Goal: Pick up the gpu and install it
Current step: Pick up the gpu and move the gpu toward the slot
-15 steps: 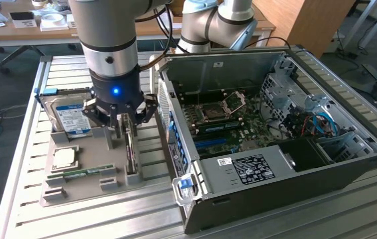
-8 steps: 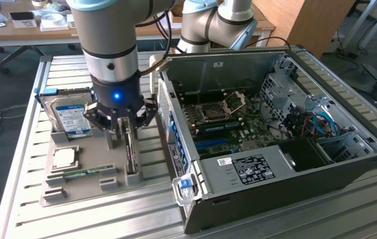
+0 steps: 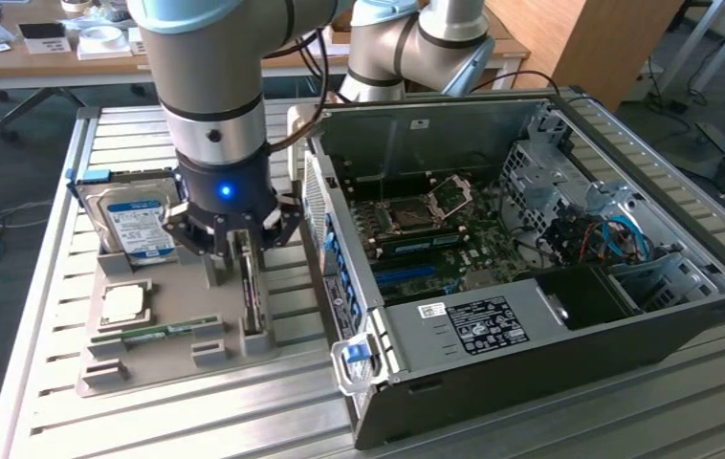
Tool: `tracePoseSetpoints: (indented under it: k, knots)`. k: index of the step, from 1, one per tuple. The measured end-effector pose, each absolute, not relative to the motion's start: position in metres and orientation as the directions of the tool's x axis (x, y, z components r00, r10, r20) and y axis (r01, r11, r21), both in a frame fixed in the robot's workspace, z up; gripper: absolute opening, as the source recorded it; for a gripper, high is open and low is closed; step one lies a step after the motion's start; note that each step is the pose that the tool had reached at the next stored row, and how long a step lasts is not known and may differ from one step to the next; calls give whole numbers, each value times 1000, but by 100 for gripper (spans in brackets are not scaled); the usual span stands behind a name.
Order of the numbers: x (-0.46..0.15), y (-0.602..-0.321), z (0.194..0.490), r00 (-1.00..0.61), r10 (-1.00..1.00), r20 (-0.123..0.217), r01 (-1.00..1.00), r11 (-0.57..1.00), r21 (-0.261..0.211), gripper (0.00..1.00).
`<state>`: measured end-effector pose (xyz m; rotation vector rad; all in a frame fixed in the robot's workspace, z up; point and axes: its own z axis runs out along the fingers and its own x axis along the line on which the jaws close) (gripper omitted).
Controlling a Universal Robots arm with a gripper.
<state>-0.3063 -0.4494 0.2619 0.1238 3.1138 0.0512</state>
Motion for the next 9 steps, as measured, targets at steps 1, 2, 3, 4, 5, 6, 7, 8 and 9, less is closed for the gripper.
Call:
tracePoseSetpoints:
  k: [1, 2, 3, 4, 5, 6, 7, 8, 9]
  knots:
    - [-306, -449, 260, -997, 80, -24, 79, 996, 34, 41]
    - [-306, -449, 259, -997, 80, -24, 79, 996, 34, 41]
    - [-306, -449, 257, -997, 80, -24, 79, 996, 34, 41]
    - [-306, -449, 256, -997, 80, -24, 79, 996, 34, 41]
    - [-306, -449, 254, -997, 80, -24, 79, 996, 34, 41]
    - [-306, -449, 253, -997, 80, -23, 79, 996, 34, 41]
    - [-306, -449, 252, -997, 80, -24, 79, 996, 34, 41]
    - [-306, -449, 252, -997, 80, -23, 79, 996, 34, 41]
    - [-306, -450, 252, -997, 80, -23, 79, 996, 33, 41]
